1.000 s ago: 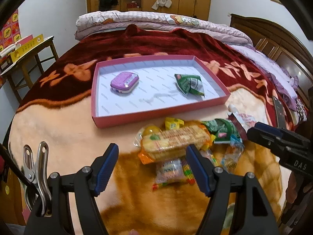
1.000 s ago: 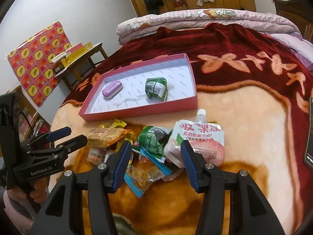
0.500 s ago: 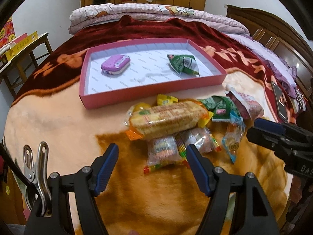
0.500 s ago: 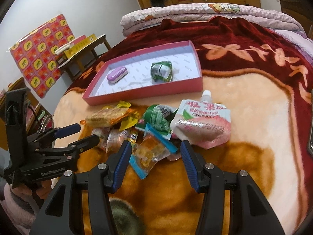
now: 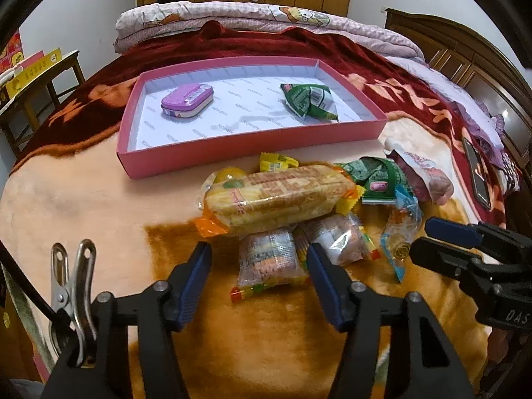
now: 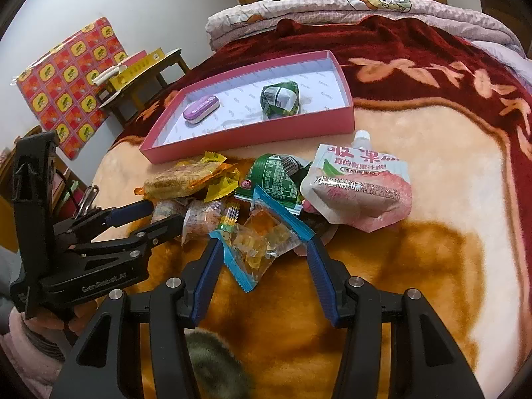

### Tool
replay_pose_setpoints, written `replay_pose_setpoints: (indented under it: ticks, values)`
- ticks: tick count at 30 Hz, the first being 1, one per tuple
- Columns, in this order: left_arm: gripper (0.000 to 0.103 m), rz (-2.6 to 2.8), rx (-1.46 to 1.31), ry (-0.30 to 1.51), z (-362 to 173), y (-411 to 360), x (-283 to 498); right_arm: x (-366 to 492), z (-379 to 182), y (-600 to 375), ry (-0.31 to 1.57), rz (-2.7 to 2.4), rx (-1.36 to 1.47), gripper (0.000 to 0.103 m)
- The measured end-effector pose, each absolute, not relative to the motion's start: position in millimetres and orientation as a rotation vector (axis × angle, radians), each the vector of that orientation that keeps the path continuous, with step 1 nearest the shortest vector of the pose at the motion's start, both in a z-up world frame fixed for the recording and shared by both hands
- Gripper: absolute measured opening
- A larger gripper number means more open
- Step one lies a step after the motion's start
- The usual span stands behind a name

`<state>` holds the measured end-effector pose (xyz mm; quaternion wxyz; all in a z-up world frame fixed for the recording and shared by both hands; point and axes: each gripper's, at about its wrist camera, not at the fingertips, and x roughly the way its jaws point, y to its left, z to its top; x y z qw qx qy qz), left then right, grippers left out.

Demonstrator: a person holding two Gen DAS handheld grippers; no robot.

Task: Organize snacks
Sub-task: 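Withdraw both grippers from the tray back toward the snack pile, then grasp the clear candy bag with the left gripper while the right gripper grasps the gummy bag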

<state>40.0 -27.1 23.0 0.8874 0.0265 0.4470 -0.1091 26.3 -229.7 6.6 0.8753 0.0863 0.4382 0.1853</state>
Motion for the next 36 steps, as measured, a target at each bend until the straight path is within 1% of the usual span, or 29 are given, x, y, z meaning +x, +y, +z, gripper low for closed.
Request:
replay_pose_setpoints:
  ticks: [8, 29, 32, 34, 36]
  values:
    - [0.061, -0.224, 0.042, 0.905, 18, -25, 43, 34, -6, -223, 0.947, 0.385, 0.193, 0.053]
    - [0.061, -0.217, 0.087, 0.854, 14, -30, 41, 41, -11, -219, 0.897, 0.349, 0.25, 0.054]
    - [0.058, -0.222, 0.084, 0.854, 14, -29, 40, 41, -10, -219, 0.898, 0.346, 0.244, 0.054]
    - [0.053, -0.227, 0.08, 0.856, 15, -28, 39, 40, -11, -219, 0.898, 0.334, 0.237, 0.052]
    - [0.046, -0.235, 0.073, 0.861, 17, -27, 37, 39, -10, -217, 0.897, 0.322, 0.219, 0.049]
